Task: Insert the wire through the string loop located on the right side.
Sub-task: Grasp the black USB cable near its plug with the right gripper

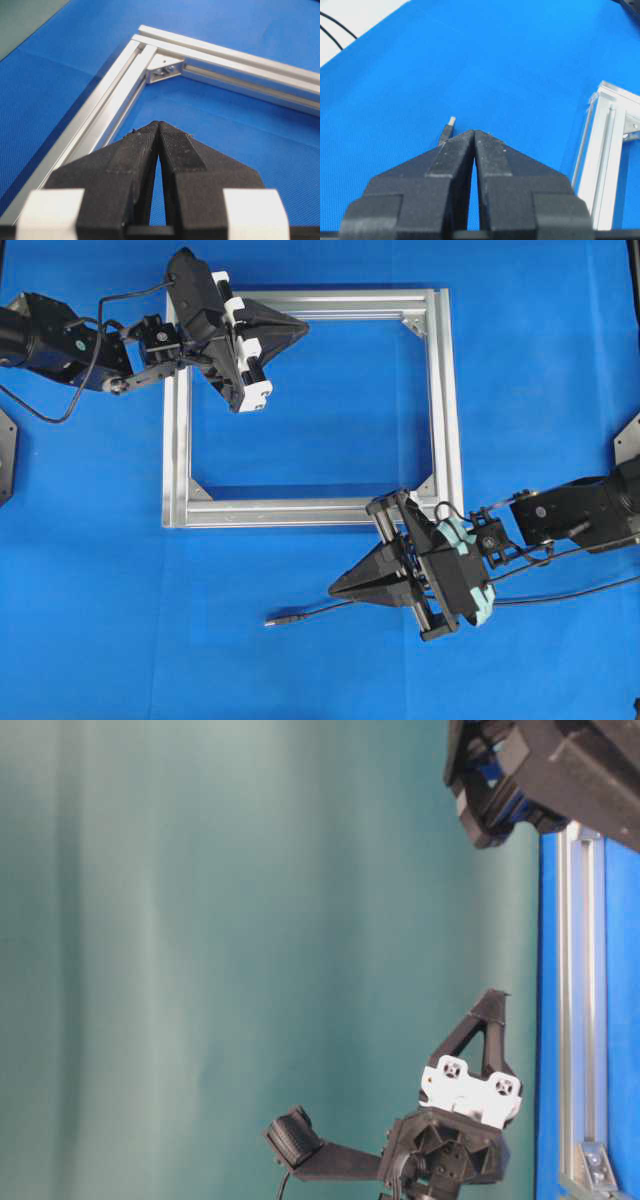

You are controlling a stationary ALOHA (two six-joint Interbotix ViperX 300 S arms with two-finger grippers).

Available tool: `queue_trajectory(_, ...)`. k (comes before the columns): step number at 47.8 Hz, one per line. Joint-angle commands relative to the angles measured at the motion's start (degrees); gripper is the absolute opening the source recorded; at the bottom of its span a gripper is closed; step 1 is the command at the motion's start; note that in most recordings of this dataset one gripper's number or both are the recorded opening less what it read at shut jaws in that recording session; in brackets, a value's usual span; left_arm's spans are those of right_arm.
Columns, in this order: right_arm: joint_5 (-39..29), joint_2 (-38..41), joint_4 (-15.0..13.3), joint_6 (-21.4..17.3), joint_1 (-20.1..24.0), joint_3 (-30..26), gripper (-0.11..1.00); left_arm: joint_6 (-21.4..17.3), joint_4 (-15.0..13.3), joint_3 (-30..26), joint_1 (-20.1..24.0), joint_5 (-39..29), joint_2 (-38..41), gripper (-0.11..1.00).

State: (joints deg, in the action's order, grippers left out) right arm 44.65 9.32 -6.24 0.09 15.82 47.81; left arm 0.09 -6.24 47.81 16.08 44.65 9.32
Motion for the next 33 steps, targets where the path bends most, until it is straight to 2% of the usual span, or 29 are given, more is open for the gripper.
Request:
queue_trajectory(1,0.3,-2.0,0.0,-0.3,1.1,-1.3,0.0,-0.3,0.8,-1.2,-0.2,-0.5,-2.0,0.0)
queue_trajectory(7,-0.1,-2.1,0.0,-0.6,1.5,-1.7,-0.06,-0.2,0.8,-1.4,-0.3,-0.8,-2.0,0.0)
queue_trajectory(20,-0.3,-2.1,0.0,-4.9,2.4,-1.5,-0.05,-0.3,0.9,-1.4,-0.3,-0.7,-1.9,0.0)
queue_trajectory(26,-0.9,-2.1,0.0,-5.6,2.6,-1.8,-0.05,-0.2,1.0,-1.4,-0.2,-0.7,-1.9,0.0)
queue_trajectory(30,-1.0,-1.8,0.3,-6.0,2.8,-2.0,0.0,-0.2,1.0,-1.4,-0.2,-0.7,-1.9,0.0)
queue_trajectory(33,-1.2,-1.7,0.8,-6.6,2.9,-2.4,0.08,-0.2,1.0,-1.4,-0.3,-0.7,-2.0,0.0)
